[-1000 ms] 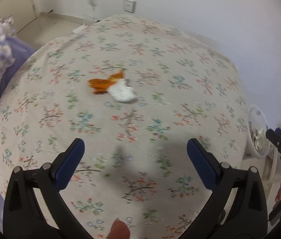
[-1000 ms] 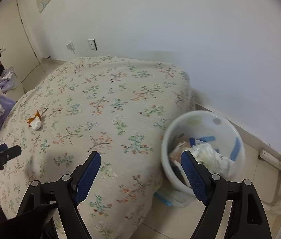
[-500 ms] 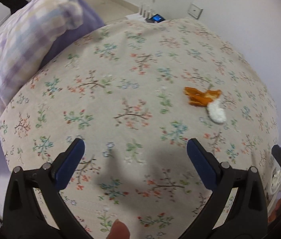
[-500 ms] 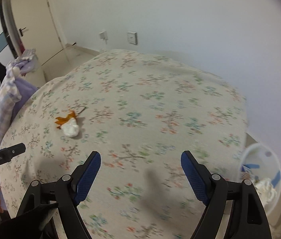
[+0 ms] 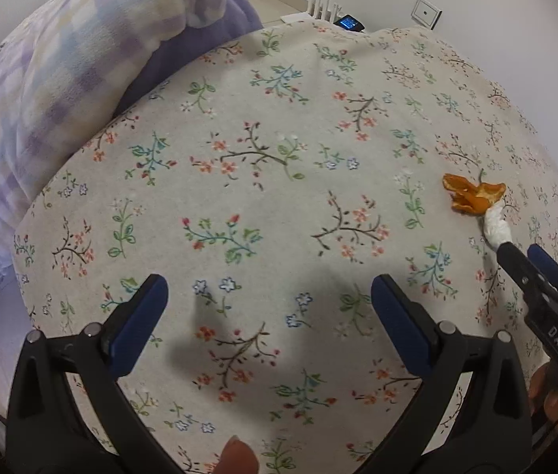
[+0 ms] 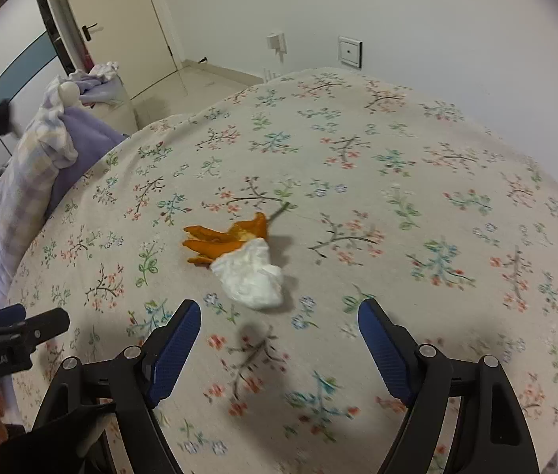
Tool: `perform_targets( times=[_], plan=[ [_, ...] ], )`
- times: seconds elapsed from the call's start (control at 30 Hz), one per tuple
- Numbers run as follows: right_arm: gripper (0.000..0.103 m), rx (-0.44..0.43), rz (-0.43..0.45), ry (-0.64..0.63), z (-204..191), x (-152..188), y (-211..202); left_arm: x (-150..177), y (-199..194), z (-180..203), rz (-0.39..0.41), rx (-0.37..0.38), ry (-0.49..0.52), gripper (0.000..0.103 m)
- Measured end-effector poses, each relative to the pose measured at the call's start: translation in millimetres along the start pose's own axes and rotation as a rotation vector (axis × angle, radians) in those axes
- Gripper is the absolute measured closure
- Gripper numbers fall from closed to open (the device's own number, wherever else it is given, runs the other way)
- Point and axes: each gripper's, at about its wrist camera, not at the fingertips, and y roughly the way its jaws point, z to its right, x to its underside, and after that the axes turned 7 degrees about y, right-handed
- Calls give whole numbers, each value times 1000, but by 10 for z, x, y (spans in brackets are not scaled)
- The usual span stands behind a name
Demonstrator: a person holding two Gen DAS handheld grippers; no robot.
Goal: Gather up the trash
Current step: 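Grasp the small white tissue with the right tool, then grasp the orange peel with the left tool while the right tool holds the tissue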
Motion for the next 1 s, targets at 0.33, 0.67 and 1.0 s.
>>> perform_targets(
  times=[0.33,0.67,1.0],
  plan=[
    [75,21,-4,-8,-133,-66,267,-60,38,-91,-10,30,29,1],
    [78,24,35,47,174,-58,-74,-186,93,347,43,85,184,1],
    [78,84,49,73,647,116,-488,-414,157,1157,146,187,455,11]
  ],
)
